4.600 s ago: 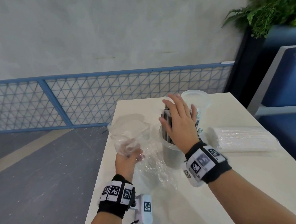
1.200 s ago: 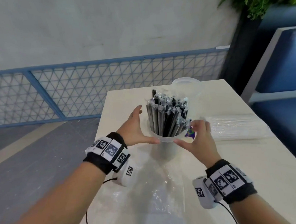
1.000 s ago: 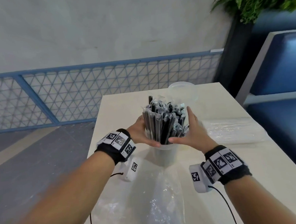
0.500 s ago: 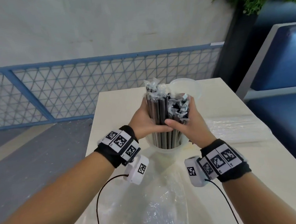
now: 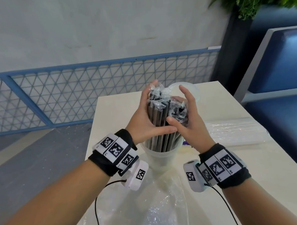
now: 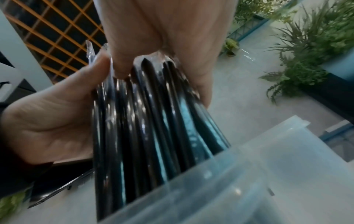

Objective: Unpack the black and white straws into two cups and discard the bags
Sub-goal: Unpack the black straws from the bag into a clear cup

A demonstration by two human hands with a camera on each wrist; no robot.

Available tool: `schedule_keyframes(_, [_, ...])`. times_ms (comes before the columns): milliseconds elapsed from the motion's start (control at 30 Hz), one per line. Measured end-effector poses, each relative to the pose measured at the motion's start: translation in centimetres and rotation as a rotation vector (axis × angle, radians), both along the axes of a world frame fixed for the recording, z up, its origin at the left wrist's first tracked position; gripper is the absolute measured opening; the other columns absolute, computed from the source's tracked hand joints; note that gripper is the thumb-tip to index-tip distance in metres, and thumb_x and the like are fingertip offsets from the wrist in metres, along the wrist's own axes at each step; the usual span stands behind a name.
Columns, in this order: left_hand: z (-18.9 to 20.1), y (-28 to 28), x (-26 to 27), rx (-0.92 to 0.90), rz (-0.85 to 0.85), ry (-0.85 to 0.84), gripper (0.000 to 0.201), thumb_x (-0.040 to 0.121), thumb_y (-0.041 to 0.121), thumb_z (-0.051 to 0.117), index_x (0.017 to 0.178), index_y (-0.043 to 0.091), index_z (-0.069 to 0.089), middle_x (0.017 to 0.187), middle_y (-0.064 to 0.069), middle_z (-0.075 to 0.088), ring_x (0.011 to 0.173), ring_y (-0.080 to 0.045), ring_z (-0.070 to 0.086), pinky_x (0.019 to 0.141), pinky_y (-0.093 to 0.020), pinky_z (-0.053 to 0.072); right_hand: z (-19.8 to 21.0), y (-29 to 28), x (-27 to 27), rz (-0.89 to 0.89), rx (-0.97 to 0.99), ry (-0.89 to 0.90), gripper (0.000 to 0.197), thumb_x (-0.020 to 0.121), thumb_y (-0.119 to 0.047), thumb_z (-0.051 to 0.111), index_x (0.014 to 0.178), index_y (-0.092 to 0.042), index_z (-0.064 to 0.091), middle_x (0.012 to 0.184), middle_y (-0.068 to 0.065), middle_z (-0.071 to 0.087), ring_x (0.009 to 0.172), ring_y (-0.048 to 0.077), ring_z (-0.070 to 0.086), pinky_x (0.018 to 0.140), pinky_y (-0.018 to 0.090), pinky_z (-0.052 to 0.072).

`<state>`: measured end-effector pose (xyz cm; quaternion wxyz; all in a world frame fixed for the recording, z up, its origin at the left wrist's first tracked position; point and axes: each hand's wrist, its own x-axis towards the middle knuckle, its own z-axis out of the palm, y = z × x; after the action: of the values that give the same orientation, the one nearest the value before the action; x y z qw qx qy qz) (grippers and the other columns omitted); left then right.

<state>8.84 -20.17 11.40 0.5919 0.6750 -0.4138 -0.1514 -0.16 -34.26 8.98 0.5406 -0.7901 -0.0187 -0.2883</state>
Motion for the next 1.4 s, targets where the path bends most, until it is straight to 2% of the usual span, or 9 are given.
schedule_keyframes(133, [0.9,0.4,-1.4,-0.190,0.155,-0.102,0.087,0.074,0.019,0.073,0.141,0.037,0.020,0.121,0.024,0.052,0.116,-0.007,0.056,0.099,-0.029,0.045,-0.2,0.6,0.8,0.011,-0.188,-0.021,0.046,0.090,-0.032,0.046,0.134,-0.020,0.042,0.131,-0.004,0.046,0.124,0.001,0.042,0.105,0.012,0.031])
schedule_keyframes(333, [-2.3,-0.3,-1.9,-0.155,0.376,-0.282,0.034,0.079,0.024,0.057,0.109,0.010,0.059,0.119,-0.005,0.057,0.114,-0.011,0.053,0.100,-0.018,0.039,-3.0,0.6,1.4,-0.042,-0.531,0.119,0.047,0.092,-0.029,0.034,0.128,-0.004,0.050,0.132,0.011,0.050,0.123,0.025,0.046,0.108,0.018,0.027])
schedule_keyframes(467, [-5.3,-0.6,-2.3,-0.136,0.433,-0.220,0.028,0.080,0.026,0.057,0.101,0.008,0.062,0.119,-0.001,0.057,0.113,-0.006,0.053,0.098,-0.011,0.036,-2.8,0.3,1.0,-0.039,-0.306,0.105,0.049,0.091,-0.027,0.045,0.138,-0.017,0.037,0.140,0.005,0.039,0.129,0.004,0.035,0.108,0.010,0.025])
schedule_keyframes(667, [-6.2,0.3,-1.9,0.004,0.426,-0.320,0.046,0.076,0.035,0.064,0.117,0.019,0.055,0.132,0.004,0.046,0.127,0.006,0.036,0.105,-0.008,0.028,-3.7,-0.6,-0.2,0.193,0.036,0.309,0.114,0.071,-0.034,0.078,0.145,-0.037,-0.008,0.154,-0.004,0.019,0.142,0.006,0.021,0.116,0.031,0.025])
schedule_keyframes(800, [-2.4,0.3,-1.1,0.028,0.451,-0.558,0.067,0.081,0.040,0.059,0.140,0.028,0.031,0.151,0.001,0.023,0.141,-0.006,0.018,0.116,-0.032,0.022,-3.4,-1.1,-0.3,0.262,-0.165,0.364,0.123,0.071,-0.009,0.076,0.142,-0.032,-0.022,0.147,-0.031,-0.008,0.144,0.003,0.005,0.103,-0.001,0.019])
schedule_keyframes(967, [-2.1,-1.3,0.2,0.550,0.243,-0.525,0.052,0.092,0.041,0.047,0.139,0.020,0.040,0.152,-0.005,0.029,0.141,-0.018,0.025,0.116,-0.044,0.023,-2.9,-0.7,0.1,0.256,-0.285,0.425,0.118,0.072,0.001,0.068,0.144,-0.031,-0.020,0.156,-0.001,0.003,0.094,0.009,0.064,0.072,0.010,0.048])
schedule_keyframes(1167, [-4.3,1.5,0.2,0.076,0.150,-0.060,0.108,0.063,0.051,0.073,0.145,0.038,0.004,0.156,0.013,0.009,0.144,-0.001,0.009,0.115,-0.021,0.018,-3.6,-1.9,0.0,0.236,0.004,0.348,0.114,0.075,0.005,0.070,0.145,-0.030,-0.012,0.149,0.001,0.032,0.127,0.009,0.048,0.103,0.022,0.043])
schedule_keyframes(1300, [-6.2,2.4,0.3,0.186,0.121,0.127,0.135,0.047,0.034,0.090,0.147,0.030,-0.001,0.143,-0.001,0.035,0.132,-0.011,0.039,0.108,-0.022,0.034,-3.1,-1.5,0.3,0.132,-0.174,0.436,0.095,0.072,-0.016,0.079,0.145,-0.021,0.018,0.129,-0.004,0.052,0.112,0.002,0.056,0.095,0.017,0.043])
schedule_keyframes(1400, [-5.7,2.1,0.9,0.198,0.164,0.040,0.107,0.056,0.018,0.089,0.141,0.021,0.023,0.123,0.013,0.051,0.121,-0.012,0.051,0.096,-0.009,0.040,-2.7,-0.4,0.8,0.053,-0.301,0.420,0.071,0.081,-0.023,0.070,0.140,-0.016,0.031,0.120,0.000,0.060,0.105,0.012,0.057,0.079,0.004,0.038])
